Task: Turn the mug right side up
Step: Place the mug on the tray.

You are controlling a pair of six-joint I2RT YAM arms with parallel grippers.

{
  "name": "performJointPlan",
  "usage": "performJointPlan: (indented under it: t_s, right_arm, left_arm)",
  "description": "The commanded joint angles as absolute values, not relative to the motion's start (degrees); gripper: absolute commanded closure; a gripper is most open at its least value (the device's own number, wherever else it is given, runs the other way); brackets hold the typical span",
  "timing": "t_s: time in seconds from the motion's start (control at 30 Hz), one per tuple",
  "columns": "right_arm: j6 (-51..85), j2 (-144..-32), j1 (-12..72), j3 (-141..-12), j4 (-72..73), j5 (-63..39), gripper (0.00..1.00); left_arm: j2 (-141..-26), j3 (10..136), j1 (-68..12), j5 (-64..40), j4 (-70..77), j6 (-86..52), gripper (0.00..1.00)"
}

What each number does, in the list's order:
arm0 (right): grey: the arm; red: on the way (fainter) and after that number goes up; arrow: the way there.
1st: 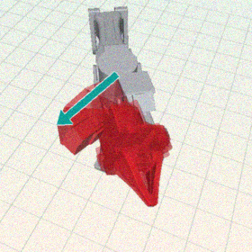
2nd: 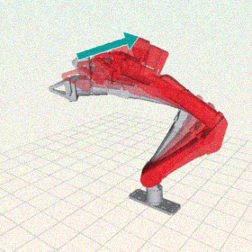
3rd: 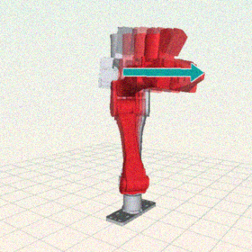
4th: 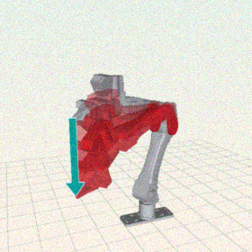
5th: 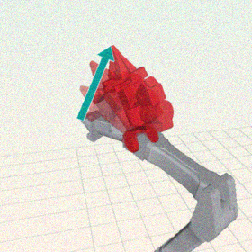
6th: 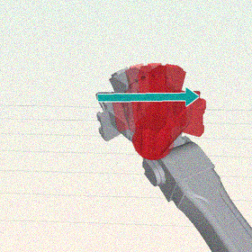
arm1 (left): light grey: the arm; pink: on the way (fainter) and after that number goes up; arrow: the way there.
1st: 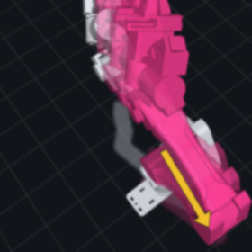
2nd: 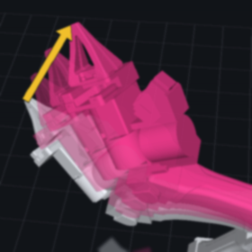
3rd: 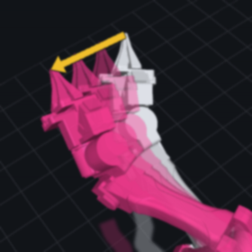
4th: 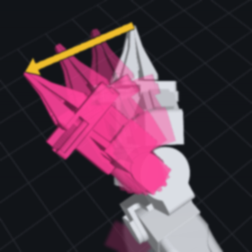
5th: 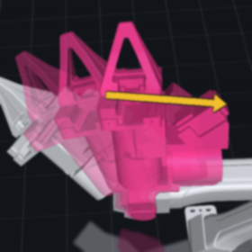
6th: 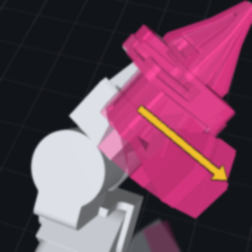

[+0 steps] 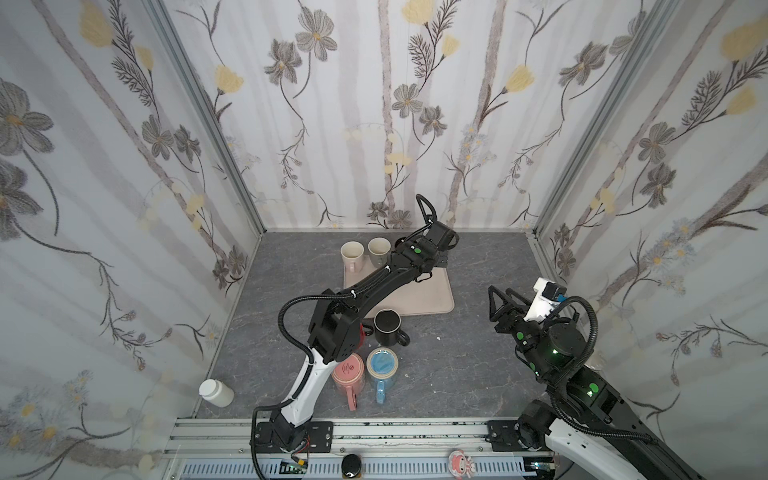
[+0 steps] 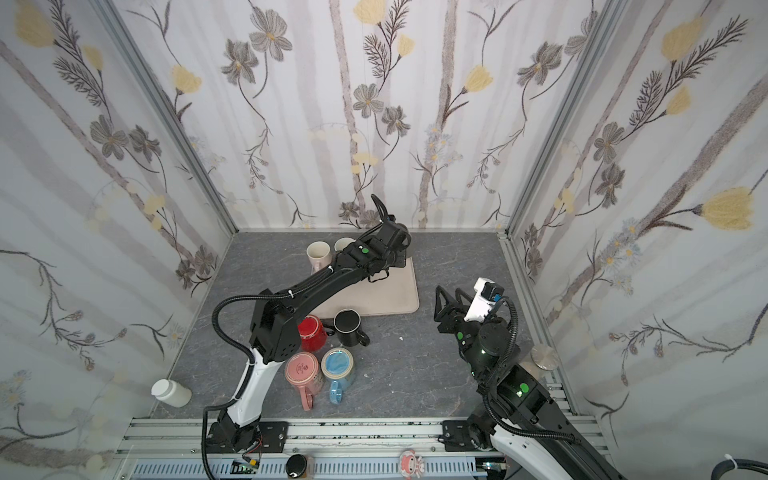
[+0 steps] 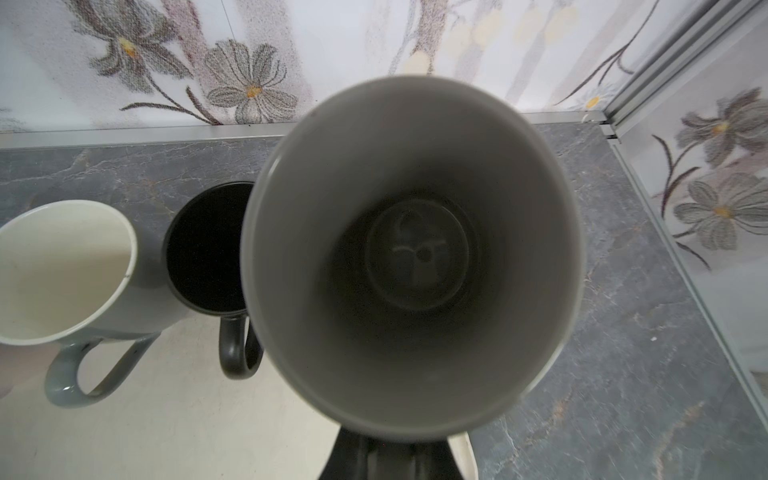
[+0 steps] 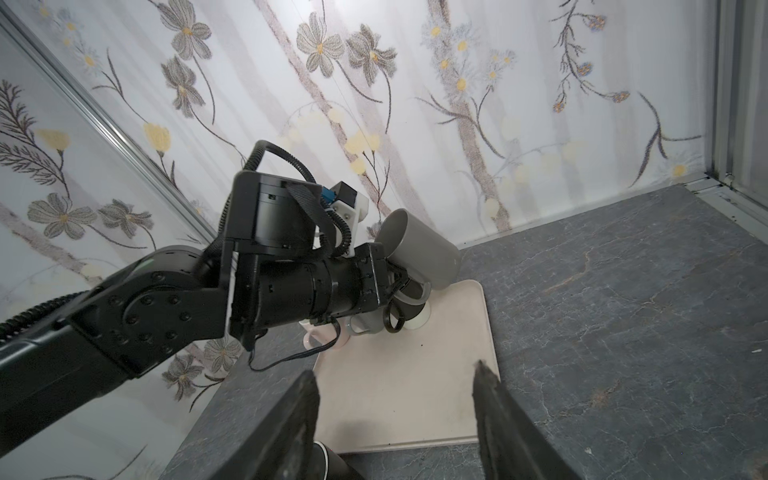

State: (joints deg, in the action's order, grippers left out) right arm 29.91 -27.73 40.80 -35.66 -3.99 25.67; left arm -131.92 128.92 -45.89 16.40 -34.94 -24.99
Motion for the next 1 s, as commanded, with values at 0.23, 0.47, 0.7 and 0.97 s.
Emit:
performJointPlan:
  t_s: [0.23,0.47,0.7,0.97]
  right_arm:
    - [28.8,-23.4,40.7,-35.2,-8.9,29.6,0.39]
    - [28.2,-22.5,40.6,-35.0,-9.9,30.2,0.39]
    - [27.8,-22.2,40.7,-35.2,-10.9,30.3,0.39]
    - [28.3,-21.6,40.6,-34.4,-11.7,29.8,0.38]
  left_arm:
    - [-144.4,145.4,-45.4,24.4,-45.8,-23.6,1.0]
    - [-146.5,145.3,-45.4,22.8,-43.3,-23.6,1.0]
    - [-148.7,145.8,-44.8,21.5,-41.0,-24.4,1.0]
    - [-150.4,146.5,-44.4,21.2,-39.0,-24.8,0.8]
